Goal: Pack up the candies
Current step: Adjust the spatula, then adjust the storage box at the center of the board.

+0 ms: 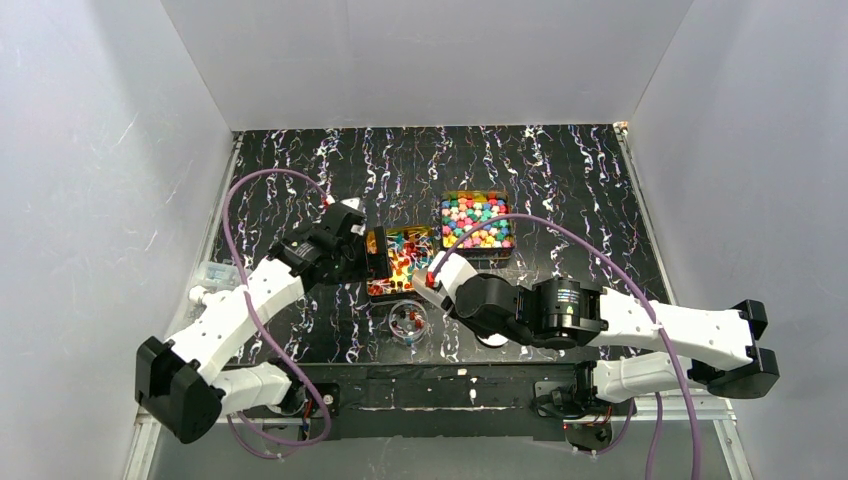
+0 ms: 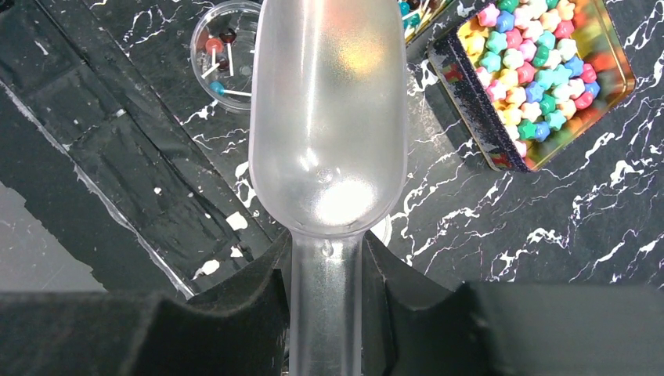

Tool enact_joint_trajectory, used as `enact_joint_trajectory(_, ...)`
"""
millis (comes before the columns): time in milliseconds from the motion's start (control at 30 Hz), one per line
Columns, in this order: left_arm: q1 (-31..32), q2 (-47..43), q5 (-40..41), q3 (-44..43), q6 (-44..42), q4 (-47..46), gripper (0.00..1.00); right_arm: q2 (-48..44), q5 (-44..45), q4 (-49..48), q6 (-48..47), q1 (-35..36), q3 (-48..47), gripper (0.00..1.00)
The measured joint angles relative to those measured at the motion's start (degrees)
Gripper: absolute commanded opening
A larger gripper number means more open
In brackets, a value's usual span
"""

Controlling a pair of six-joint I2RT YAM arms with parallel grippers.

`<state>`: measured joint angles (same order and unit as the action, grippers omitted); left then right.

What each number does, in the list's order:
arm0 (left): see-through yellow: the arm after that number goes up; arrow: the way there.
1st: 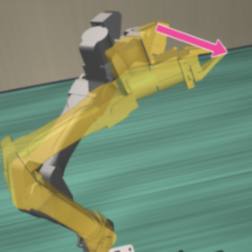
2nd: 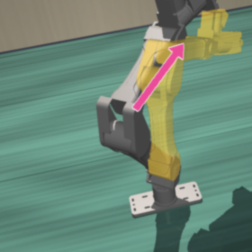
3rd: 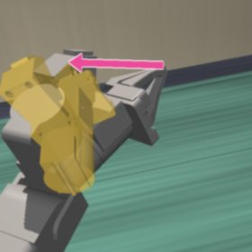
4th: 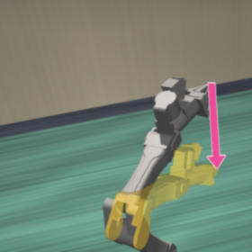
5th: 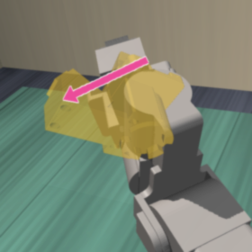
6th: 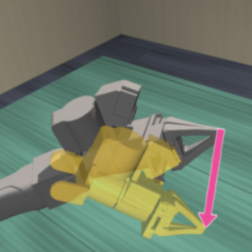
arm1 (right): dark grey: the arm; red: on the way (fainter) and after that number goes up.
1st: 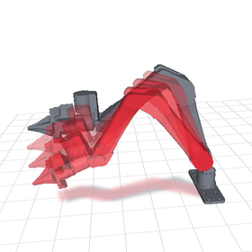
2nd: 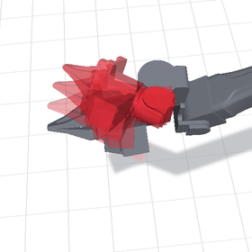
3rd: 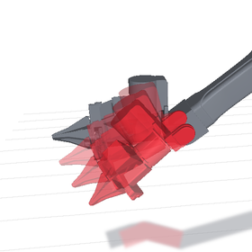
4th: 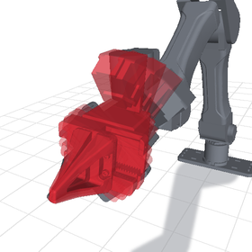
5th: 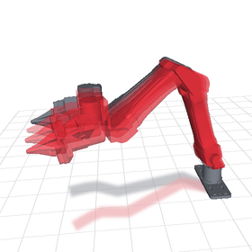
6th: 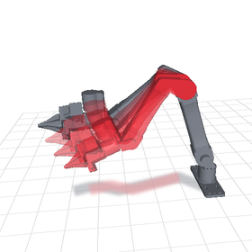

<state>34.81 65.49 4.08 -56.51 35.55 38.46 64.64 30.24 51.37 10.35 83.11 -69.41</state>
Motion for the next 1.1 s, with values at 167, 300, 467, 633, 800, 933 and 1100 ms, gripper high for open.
enact_joint_trajectory(167,-1.64,4.22,0.28,0.00,-0.28,-1.86,0.84,0.22,0.28,0.33,0.44,-0.22,-0.17,0.01)
enact_joint_trajectory(300,-2.78,7.98,1.09,0.00,-0.50,-2.99,0.72,-0.02,0.20,0.28,0.55,-0.22,-0.11,0.01)
enact_joint_trajectory(467,-4.04,13.33,1.60,0.00,-0.55,-4.17,0.62,-2.25,-0.28,-0.42,0.92,-0.24,1.25,0.01)
enact_joint_trajectory(633,-4.85,17.16,2.19,-0.02,-0.42,-5.40,0.53,-4.07,-0.76,-0.59,1.36,-0.24,2.67,0.01)
enact_joint_trajectory(800,-5.86,19.71,2.62,-0.04,-0.46,-5.95,0.48,-5.68,-1.29,-0.96,1.55,-0.24,4.00,0.01)
enact_joint_trajectory(933,-7.37,21.88,2.64,-0.76,-0.59,-6.56,0.43,-6.97,-1.92,-1.42,1.81,-0.24,5.35,0.01)
enact_joint_trajectory(1100,-9.01,23.32,2.62,-1.53,-1.11,-7.41,0.36,-7.72,-2.34,-1.81,2.43,-0.24,6.38,0.01)
